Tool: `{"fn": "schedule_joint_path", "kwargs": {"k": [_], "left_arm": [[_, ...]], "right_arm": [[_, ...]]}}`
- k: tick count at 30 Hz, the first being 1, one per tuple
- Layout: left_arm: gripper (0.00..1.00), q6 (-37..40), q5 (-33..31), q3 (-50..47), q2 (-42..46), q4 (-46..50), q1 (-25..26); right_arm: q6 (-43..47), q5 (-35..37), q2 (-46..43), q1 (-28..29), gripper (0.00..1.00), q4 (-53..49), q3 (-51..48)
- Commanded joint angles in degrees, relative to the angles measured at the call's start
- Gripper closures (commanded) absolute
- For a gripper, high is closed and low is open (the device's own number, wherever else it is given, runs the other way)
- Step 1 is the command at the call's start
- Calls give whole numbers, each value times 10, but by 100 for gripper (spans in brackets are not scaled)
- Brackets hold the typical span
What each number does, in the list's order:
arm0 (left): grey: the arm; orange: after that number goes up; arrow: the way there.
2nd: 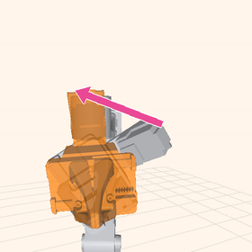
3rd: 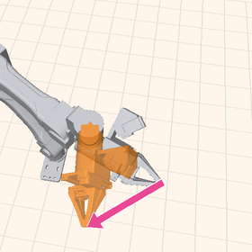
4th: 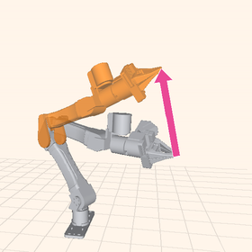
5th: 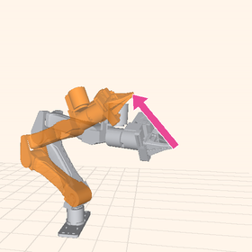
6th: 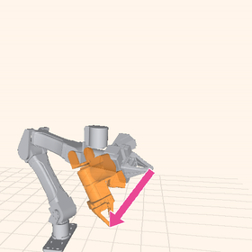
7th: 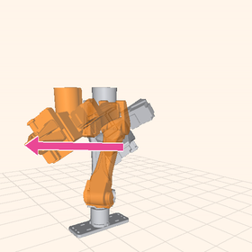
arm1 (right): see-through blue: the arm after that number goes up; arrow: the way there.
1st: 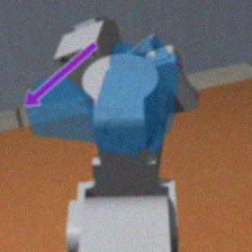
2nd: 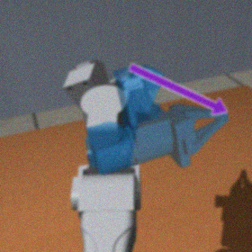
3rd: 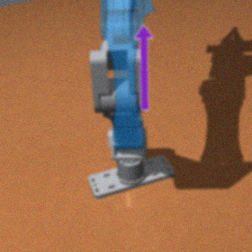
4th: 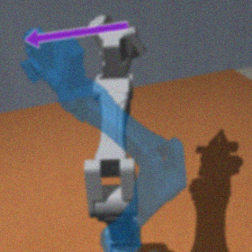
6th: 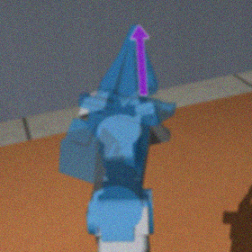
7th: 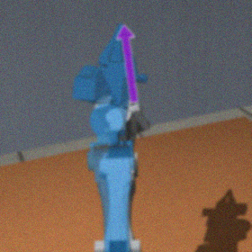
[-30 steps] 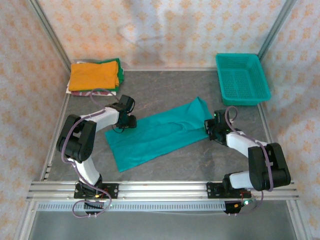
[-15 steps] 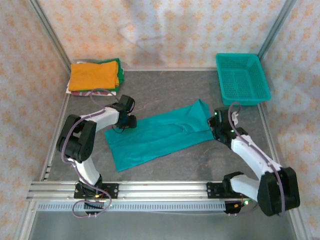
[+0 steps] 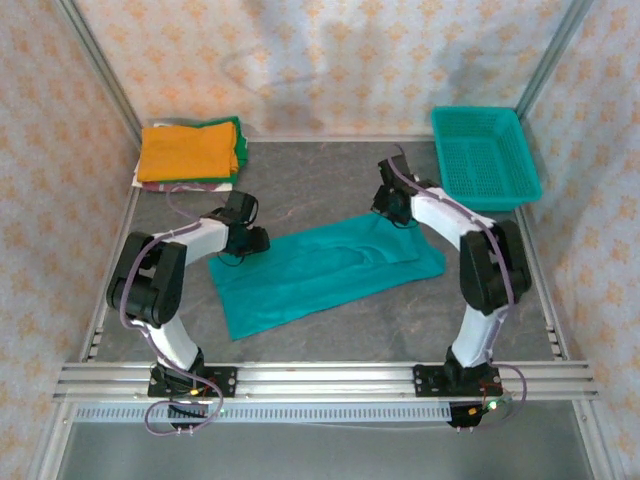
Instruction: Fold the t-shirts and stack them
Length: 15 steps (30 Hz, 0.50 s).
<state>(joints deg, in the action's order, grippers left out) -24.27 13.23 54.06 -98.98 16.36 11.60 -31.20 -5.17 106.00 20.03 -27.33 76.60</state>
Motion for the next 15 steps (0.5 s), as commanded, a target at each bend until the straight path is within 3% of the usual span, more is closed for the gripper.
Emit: {"fn": "schedule_joint_path", "kwargs": {"k": [1, 10, 15], "left_arm": [[57, -13, -8, -38, -18, 17, -21], [57, -24, 5, -63, -12, 11, -33], [57, -11, 7, -56, 3, 28, -33]], "right_arm": [[16, 58, 31, -10, 87, -63, 30], [9, 98, 46, -60, 89, -53, -19], [24, 67, 26, -53, 91, -41, -16]]}}
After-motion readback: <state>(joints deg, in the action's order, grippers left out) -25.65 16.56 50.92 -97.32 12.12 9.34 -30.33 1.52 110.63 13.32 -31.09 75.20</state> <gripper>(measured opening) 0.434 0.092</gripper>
